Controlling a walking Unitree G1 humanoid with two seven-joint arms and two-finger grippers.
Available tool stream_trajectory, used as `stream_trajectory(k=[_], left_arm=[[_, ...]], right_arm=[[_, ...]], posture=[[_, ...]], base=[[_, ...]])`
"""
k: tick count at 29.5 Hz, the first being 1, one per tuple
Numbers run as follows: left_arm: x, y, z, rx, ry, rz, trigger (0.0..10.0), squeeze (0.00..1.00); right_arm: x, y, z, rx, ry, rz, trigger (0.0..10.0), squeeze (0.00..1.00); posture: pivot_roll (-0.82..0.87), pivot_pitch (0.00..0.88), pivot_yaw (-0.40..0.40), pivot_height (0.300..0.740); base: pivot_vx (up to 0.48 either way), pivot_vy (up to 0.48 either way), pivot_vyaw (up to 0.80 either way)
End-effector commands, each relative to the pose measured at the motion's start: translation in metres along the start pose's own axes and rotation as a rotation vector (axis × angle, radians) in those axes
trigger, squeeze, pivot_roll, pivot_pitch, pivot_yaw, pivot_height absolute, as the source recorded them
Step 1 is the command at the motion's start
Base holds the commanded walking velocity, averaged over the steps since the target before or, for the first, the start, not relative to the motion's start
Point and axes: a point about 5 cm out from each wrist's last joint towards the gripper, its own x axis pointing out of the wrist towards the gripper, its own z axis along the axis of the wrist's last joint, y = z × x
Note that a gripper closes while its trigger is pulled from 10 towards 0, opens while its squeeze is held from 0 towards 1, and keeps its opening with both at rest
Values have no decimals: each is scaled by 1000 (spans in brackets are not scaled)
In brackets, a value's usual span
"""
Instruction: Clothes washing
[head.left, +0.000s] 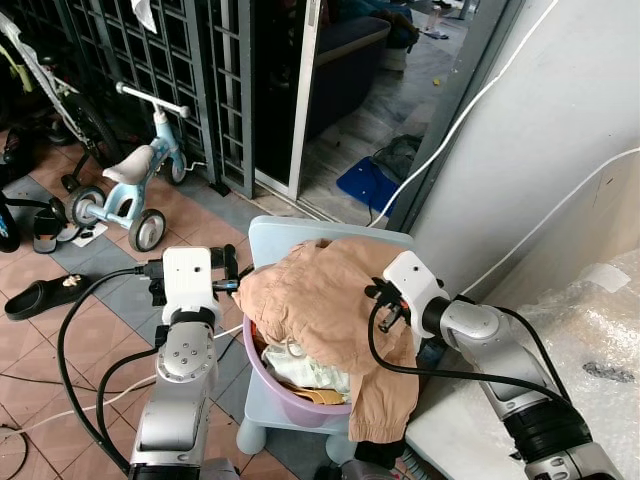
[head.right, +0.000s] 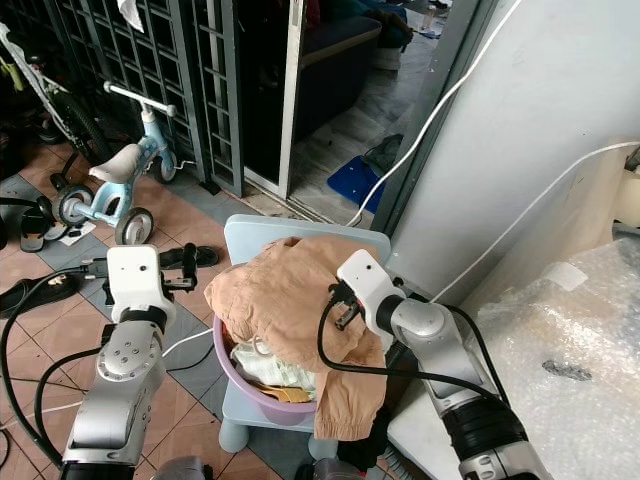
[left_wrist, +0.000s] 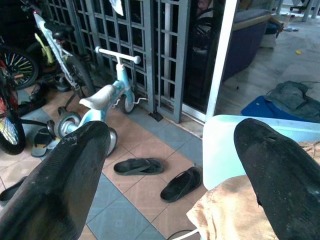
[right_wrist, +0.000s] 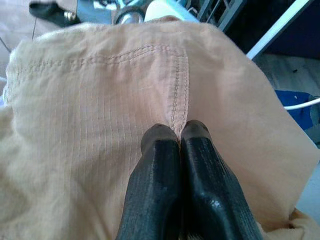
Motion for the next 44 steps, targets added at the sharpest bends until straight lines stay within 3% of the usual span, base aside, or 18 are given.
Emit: stream_trajectory(k=[1, 4, 10, 11, 12, 14, 19, 24, 27, 35, 37, 40, 42, 44], left_arm=[[1, -1, 4, -10, -13, 8, 10000, 0], [2, 0, 3, -10, -13, 10, 10000, 0], [5, -1, 4, -9, -18, 5, 10000, 0], [5, -1, 4, -9, -18, 5, 10000, 0], [6, -1, 6, -8, -23, 4, 10000, 0], [8, -1, 6, -7, -28, 4, 10000, 0], [15, -1, 12, 6, -53, 29, 10000, 0], [17, -2, 14, 11, -62, 27, 10000, 0], [16, -5, 13, 10, -61, 9, 10000, 0], [18, -5, 13, 13, -62, -4, 10000, 0], [19, -6, 15, 14, -67, -7, 10000, 0], [19, -5, 15, 15, -70, -6, 10000, 0], [19, -4, 15, 16, -69, -4, 10000, 0], [18, -4, 14, 15, -67, -6, 10000, 0]], right_arm=[[-3, -9, 20, 40, -123, -46, 0, 0], [-6, -12, 55, 117, -324, -68, 0, 0], [-14, -27, 104, 194, -538, -139, 0, 0], [-14, -27, 104, 194, -538, -139, 0, 0], [-18, -34, 120, 203, -601, -167, 0, 0], [-23, -39, 133, 196, -654, -198, 0, 0], [-44, -69, 166, 169, -787, -405, 0, 0], [-47, -73, 159, 171, -770, -439, 0, 0], [-44, -60, 143, 194, -735, -393, 0, 0], [-41, -48, 138, 203, -717, -317, 0, 0], [-38, -41, 133, 209, -692, -255, 0, 0], [-31, -13, 110, 190, -573, -46, 0, 0], [-31, -6, 102, 178, -552, -21, 0, 0], [-31, -1, 99, 239, -552, 22, 0, 0]], posture=[[6, 0, -122, 740], [7, 0, -119, 740], [6, 0, -110, 740], [6, 0, -110, 740], [6, 0, -107, 740], [6, 0, -103, 740], [7, 0, -90, 740], [6, 0, -85, 740], [9, 0, -78, 740], [3, 0, -67, 740], [5, 0, -66, 740], [4, 0, -66, 740], [8, 0, -67, 740], [8, 0, -66, 740]], base=[[0, 0, 0], [0, 0, 0], [0, 0, 0], [0, 0, 0], [0, 0, 0], [0, 0, 0], [0, 0, 0], [0, 0, 0], [0, 0, 0], [0, 0, 0], [0, 0, 0], [0, 0, 0], [0, 0, 0], [0, 0, 0]])
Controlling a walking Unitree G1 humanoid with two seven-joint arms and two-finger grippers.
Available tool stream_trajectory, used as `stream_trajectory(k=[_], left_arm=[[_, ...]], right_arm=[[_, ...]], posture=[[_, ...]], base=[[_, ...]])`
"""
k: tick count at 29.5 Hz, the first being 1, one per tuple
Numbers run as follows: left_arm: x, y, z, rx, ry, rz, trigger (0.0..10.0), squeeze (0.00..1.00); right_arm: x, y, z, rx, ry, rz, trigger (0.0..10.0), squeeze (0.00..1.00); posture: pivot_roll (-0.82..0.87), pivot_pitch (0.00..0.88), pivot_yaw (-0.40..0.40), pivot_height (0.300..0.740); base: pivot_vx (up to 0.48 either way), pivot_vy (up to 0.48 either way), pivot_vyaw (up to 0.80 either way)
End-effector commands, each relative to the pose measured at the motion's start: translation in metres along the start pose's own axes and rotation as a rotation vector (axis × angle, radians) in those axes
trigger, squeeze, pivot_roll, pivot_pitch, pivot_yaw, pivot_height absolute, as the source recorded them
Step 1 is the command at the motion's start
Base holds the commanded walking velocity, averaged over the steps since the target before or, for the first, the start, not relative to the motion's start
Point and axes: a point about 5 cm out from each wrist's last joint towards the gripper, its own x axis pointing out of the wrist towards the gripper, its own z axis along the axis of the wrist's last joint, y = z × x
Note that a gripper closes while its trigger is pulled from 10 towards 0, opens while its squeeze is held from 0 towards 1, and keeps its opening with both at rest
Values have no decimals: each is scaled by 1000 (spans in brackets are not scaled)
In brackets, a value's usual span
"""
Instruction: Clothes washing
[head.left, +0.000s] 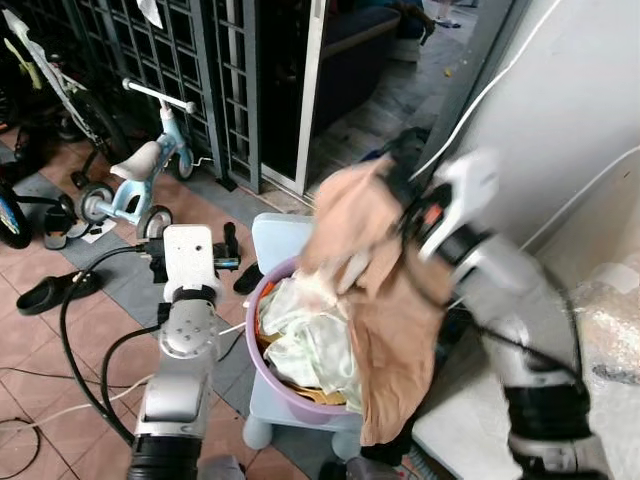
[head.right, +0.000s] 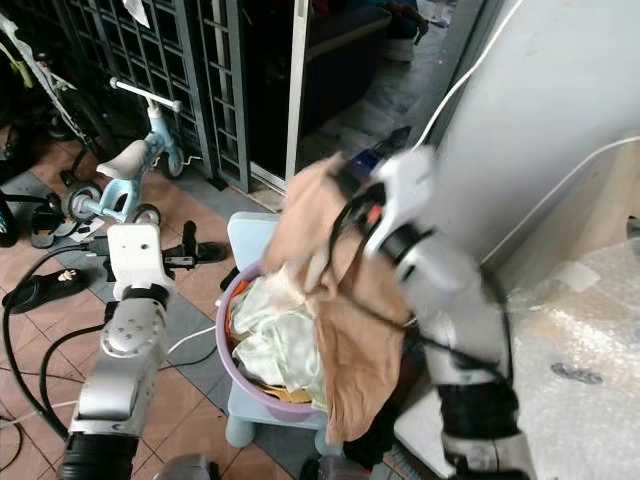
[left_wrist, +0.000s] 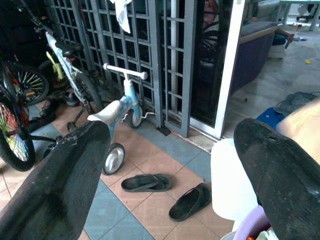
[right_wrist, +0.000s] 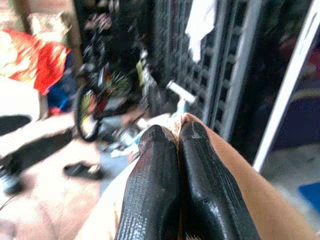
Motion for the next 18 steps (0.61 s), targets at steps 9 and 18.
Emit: stream_trajectory(k=[9, 18], left_arm=[[-3, -3, -4, 5, 13, -25, 10000, 0], [-7, -4, -8, 3, 33, -26, 10000, 0]], right_arm=[[-17, 0, -28, -172, 255, 133, 0, 0], [-48, -13, -73, -234, 608, 127, 10000, 1000]], posture=[[4, 0, -67, 740], [1, 0, -71, 740]], base=[[0, 0, 0], [0, 0, 0]])
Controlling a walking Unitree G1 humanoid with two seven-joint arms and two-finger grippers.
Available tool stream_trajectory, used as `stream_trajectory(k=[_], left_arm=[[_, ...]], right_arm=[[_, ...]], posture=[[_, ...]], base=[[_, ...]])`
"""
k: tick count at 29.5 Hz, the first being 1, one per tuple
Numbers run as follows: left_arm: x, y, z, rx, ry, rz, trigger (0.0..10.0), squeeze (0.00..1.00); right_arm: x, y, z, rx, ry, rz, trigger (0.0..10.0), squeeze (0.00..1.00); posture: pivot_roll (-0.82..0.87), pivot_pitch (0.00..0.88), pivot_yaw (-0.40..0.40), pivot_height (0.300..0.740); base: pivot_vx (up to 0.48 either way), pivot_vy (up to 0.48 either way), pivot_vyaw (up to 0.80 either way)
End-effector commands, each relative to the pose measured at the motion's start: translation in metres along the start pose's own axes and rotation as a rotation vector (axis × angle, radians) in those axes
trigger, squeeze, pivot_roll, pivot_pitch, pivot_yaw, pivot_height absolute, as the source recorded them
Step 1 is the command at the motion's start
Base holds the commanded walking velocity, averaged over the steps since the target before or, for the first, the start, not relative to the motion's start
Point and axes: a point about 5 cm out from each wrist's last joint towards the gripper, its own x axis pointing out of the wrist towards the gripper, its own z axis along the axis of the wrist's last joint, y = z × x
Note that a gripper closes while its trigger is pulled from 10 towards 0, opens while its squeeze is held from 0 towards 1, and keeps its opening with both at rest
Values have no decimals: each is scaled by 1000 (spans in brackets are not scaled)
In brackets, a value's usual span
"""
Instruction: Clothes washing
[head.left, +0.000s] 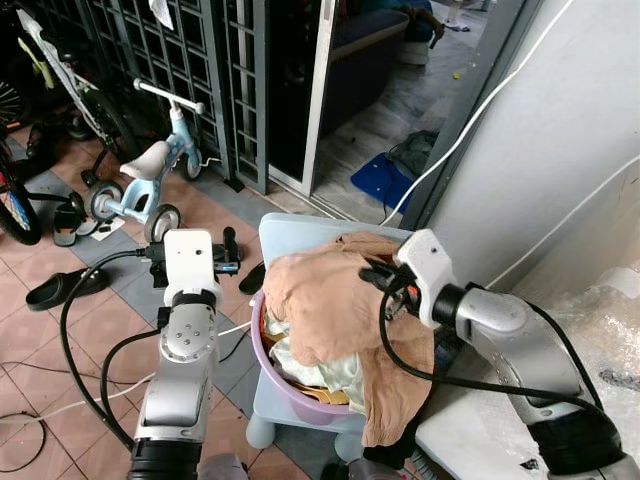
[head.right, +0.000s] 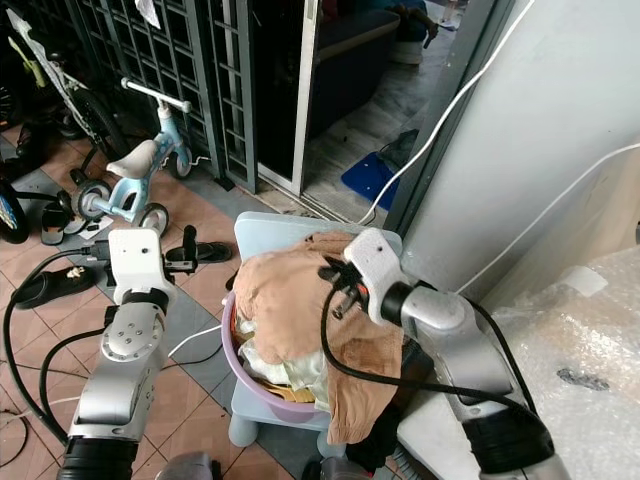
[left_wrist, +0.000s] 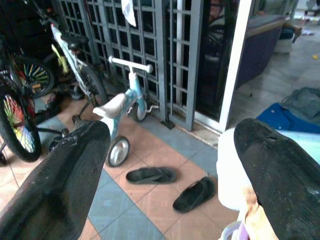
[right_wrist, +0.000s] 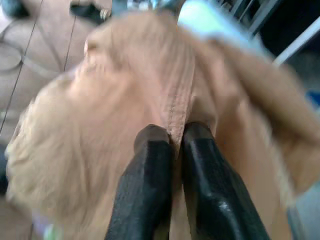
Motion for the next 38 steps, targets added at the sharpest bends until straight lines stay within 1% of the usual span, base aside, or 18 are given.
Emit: stream_trajectory(k=[1, 2, 4, 6, 8, 10, 12, 14, 17, 18, 22, 26, 27, 30, 33, 34, 36, 38], left_arm=[[-1, -5, 2, -1, -4, -23, 10000, 0], [-1, -6, 2, -2, -3, -23, 10000, 0], [-2, -6, 2, -3, -1, -23, 10000, 0], [-2, -6, 1, -4, 2, -23, 10000, 0], [-3, -6, 1, -4, 2, -23, 10000, 0], [-4, -6, 1, -3, 3, -22, 10000, 0], [-4, -4, 1, -2, 3, -17, 10000, 0], [-5, -1, 1, -1, 5, -7, 10000, 0], [-7, 0, 0, 0, 10, 1, 10000, 0], [-8, 0, 0, -1, 11, 0, 10000, 0], [-10, -2, 2, -4, 9, -2, 10000, 0], [-12, 0, 5, -5, 7, 0, 10000, 0], [-13, 3, 6, -2, 9, 4, 10000, 0], [-16, 8, 5, 4, 16, 12, 10000, 0], [-18, 11, 4, 9, 25, 18, 10000, 0], [-18, 11, 4, 9, 25, 18, 10000, 0], [-20, 9, 3, 10, 34, 15, 10000, 0], [-20, 8, 3, 9, 35, 10, 10000, 0]], right_arm=[[-1, 1, 0, -14, 7, 23, 10000, 1000], [-1, 1, 1, -13, 2, 26, 10000, 1000], [-2, 1, 11, -62, -48, 59, 10000, 1000], [-1, -9, 21, -75, -98, -2, 10000, 1000], [2, -19, 28, -74, -121, -76, 10000, 1000], [6, -29, 36, -102, -139, -152, 10000, 1000], [9, -35, 43, -104, -155, -204, 10000, 1000], [12, -37, 48, -98, -159, -225, 10000, 1000], [20, -33, 48, -104, -142, -205, 10000, 1000], [27, -28, 45, -100, -116, -180, 10000, 1000], [43, -19, 35, -73, -59, -140, 10000, 1000], [59, -12, 20, -3, 3, -120, 10000, 1000], [64, -6, 10, 18, 48, -93, 10000, 1000], [66, 0, 1, 88, 86, -67, 10000, 1000], [66, 4, -10, 82, 131, -45, 10000, 1000], [66, 4, -10, 82, 131, -45, 10000, 1000], [67, 8, -29, 83, 197, -31, 10000, 1000], [67, 11, -35, 90, 218, -12, 10000, 1000]], posture=[[-1, 0, -74, 740], [-1, 0, -74, 740], [-1, 0, -77, 740], [0, 0, -79, 740], [4, 0, -82, 740], [10, 0, -86, 740], [21, 0, -93, 740], [24, 0, -95, 740], [27, 0, -98, 740], [36, 0, -101, 740], [46, 0, -102, 740], [68, 0, -107, 740], [71, 0, -108, 740], [83, 0, -111, 740], [82, 0, -111, 740], [82, 0, -111, 740], [83, 0, -111, 740], [84, 0, -110, 740]], base=[[0, 0, 0], [0, 0, 0], [0, 0, 0], [0, 0, 0], [0, 0, 0], [0, 0, 0], [0, 0, 0], [0, 0, 0], [0, 0, 0], [0, 0, 0], [0, 0, 0], [0, 0, 0], [0, 0, 0], [0, 0, 0], [0, 0, 0], [0, 0, 0], [0, 0, 0], [0, 0, 0]])
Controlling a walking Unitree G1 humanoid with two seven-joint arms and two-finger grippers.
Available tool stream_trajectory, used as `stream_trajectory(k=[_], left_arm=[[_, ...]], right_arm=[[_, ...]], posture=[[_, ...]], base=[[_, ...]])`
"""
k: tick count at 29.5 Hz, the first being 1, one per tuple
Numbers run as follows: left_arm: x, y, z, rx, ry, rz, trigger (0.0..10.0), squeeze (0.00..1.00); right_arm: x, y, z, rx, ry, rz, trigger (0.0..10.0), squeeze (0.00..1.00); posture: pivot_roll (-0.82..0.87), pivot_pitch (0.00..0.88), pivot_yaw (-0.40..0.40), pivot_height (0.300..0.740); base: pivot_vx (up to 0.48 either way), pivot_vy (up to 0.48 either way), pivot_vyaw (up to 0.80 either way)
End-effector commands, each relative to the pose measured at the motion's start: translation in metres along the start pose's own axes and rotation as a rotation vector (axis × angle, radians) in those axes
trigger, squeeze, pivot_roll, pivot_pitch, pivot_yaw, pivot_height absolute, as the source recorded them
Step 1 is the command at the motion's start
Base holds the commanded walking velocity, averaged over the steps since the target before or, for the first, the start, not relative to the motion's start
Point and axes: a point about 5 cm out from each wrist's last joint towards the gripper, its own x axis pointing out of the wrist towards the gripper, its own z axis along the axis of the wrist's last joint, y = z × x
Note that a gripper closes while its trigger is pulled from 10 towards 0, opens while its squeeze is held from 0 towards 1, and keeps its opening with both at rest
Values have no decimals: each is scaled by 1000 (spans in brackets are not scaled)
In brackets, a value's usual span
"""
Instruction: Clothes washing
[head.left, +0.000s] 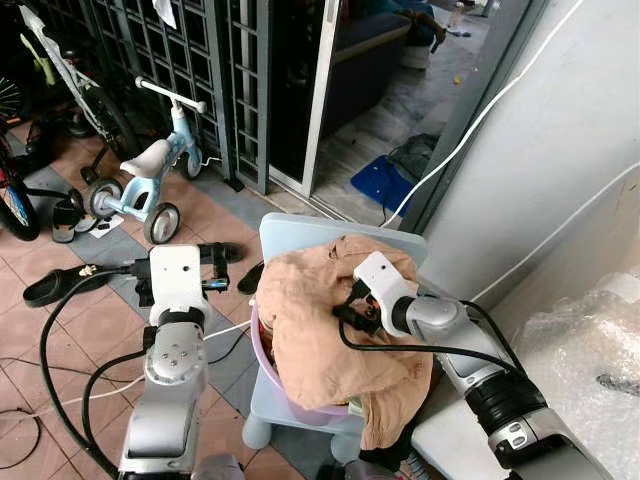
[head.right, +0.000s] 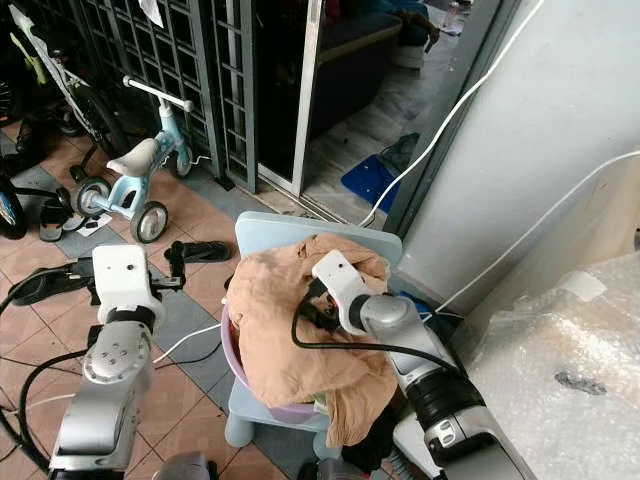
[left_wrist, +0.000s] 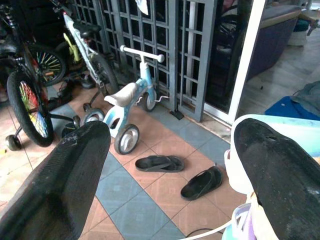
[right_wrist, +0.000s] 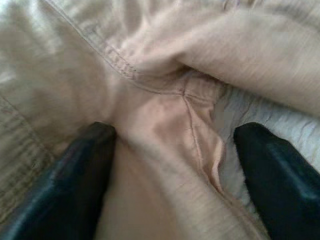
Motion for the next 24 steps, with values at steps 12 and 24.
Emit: stream_trajectory(k=[12, 24], left_arm=[[-1, -5, 3, 9, 8, -35, 10000, 0], [2, -4, 0, 15, 11, -11, 10000, 0]], right_arm=[[0, 17, -27, 26, 64, 123, 0, 0], [2, 12, -24, 65, 15, 104, 0, 0]], posture=[[85, 0, -104, 740], [82, 0, -111, 740]], base=[[0, 0, 0], [0, 0, 0]])
